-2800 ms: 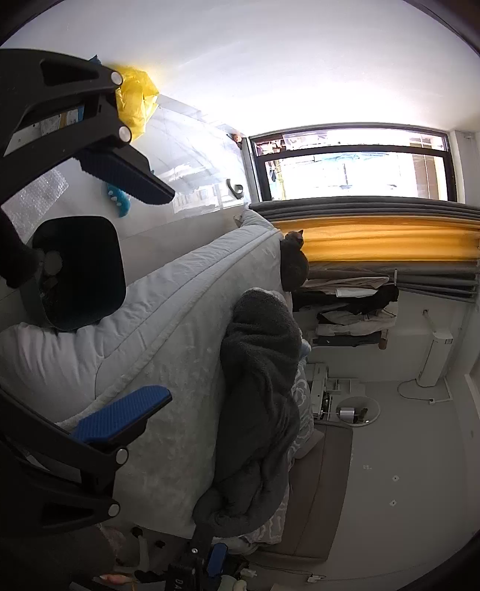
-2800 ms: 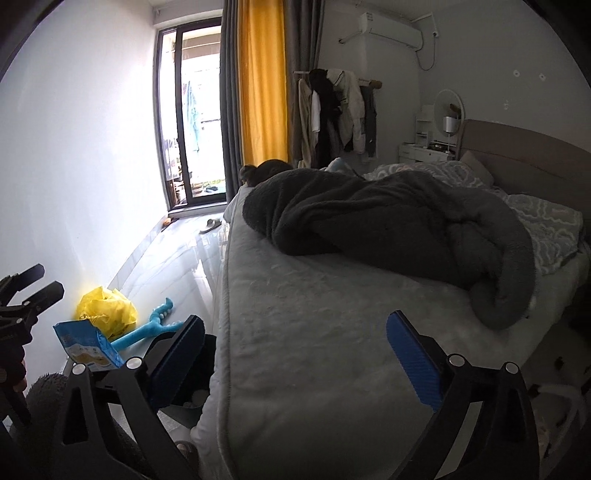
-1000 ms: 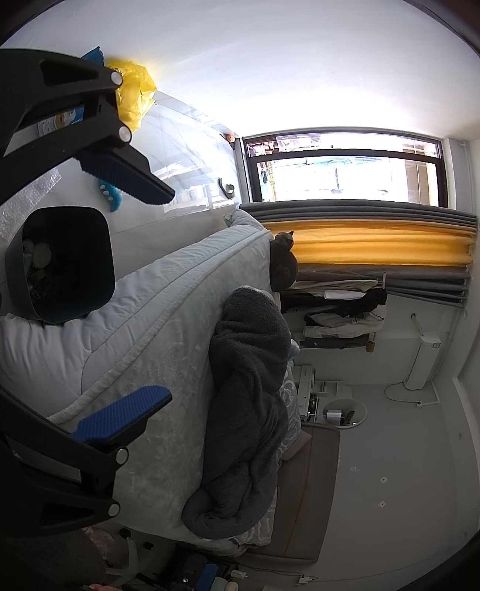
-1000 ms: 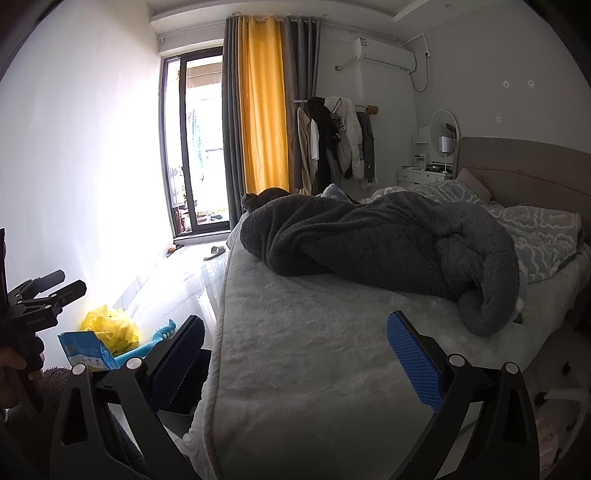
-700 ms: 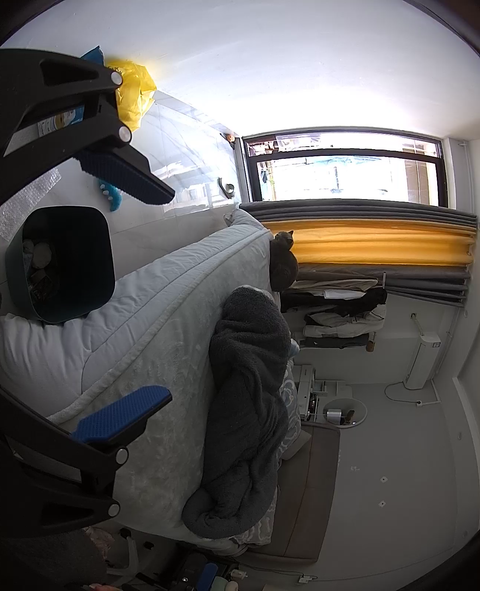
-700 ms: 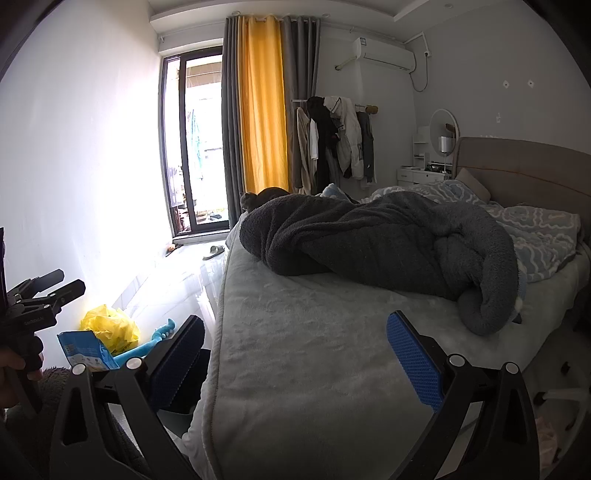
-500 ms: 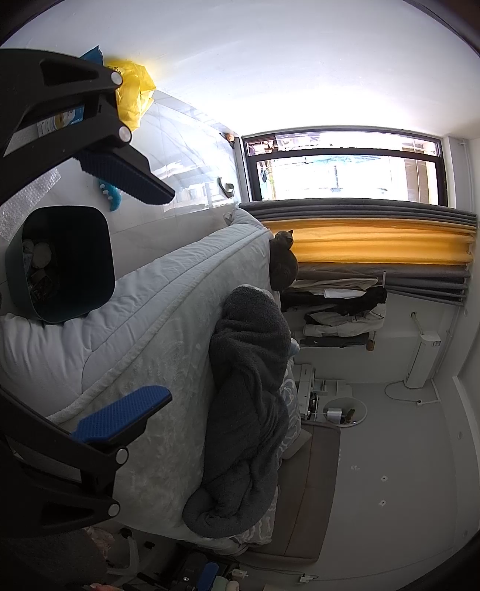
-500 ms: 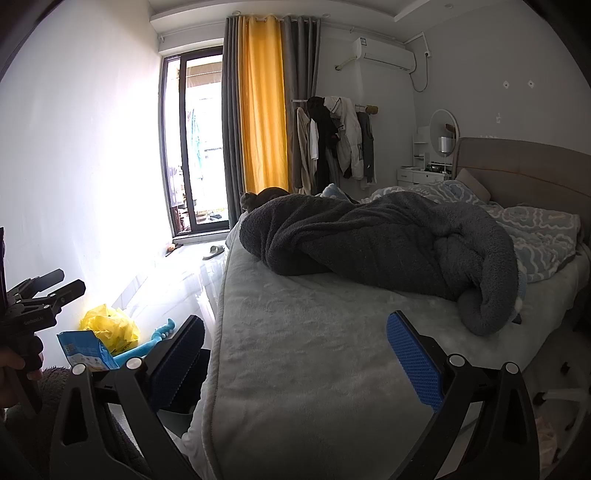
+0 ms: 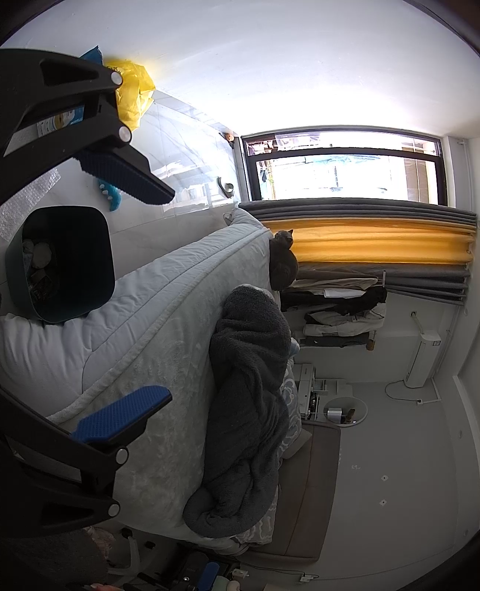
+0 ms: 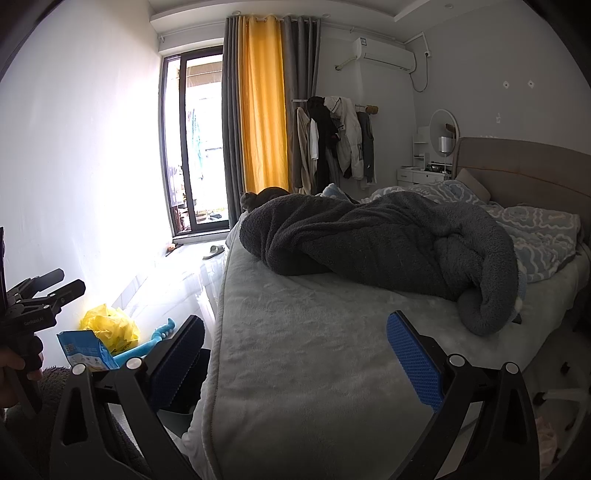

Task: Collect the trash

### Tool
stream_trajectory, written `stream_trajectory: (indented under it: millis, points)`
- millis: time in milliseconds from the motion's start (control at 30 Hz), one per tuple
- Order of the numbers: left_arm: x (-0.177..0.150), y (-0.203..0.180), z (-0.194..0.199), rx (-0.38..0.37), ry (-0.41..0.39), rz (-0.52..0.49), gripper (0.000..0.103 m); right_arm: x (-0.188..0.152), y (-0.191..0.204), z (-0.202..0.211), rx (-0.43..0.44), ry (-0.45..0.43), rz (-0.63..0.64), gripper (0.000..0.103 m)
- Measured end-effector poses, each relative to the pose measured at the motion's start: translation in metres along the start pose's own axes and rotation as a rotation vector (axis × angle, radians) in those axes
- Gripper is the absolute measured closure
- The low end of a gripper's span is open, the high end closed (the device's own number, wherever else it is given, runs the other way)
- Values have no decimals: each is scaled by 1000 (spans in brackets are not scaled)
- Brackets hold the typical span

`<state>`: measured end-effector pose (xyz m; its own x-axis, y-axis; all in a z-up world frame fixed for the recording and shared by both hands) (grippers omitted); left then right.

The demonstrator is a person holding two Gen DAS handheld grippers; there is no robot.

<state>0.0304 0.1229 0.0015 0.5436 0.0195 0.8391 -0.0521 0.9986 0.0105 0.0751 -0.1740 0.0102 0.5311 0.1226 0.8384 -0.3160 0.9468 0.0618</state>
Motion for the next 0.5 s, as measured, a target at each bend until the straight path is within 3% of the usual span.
stream_trajectory:
  millis: [500]
  points:
    - [-1,-1,0,-3,-3,-5,3,0,0,0,1,0,0,3]
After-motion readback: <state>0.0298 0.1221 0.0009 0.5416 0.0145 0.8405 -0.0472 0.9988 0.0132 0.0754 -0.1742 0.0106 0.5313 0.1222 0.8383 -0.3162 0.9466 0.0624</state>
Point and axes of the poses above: each gripper's, at about its wrist camera, not at the fingertips, and z roughly against the way its jaws point, y to its left, x to its top, the point moved 1 cm from there along -z, roughly the way its jaws point, and after that the axes turned 12 degrees about y, right-handed, at the moved point
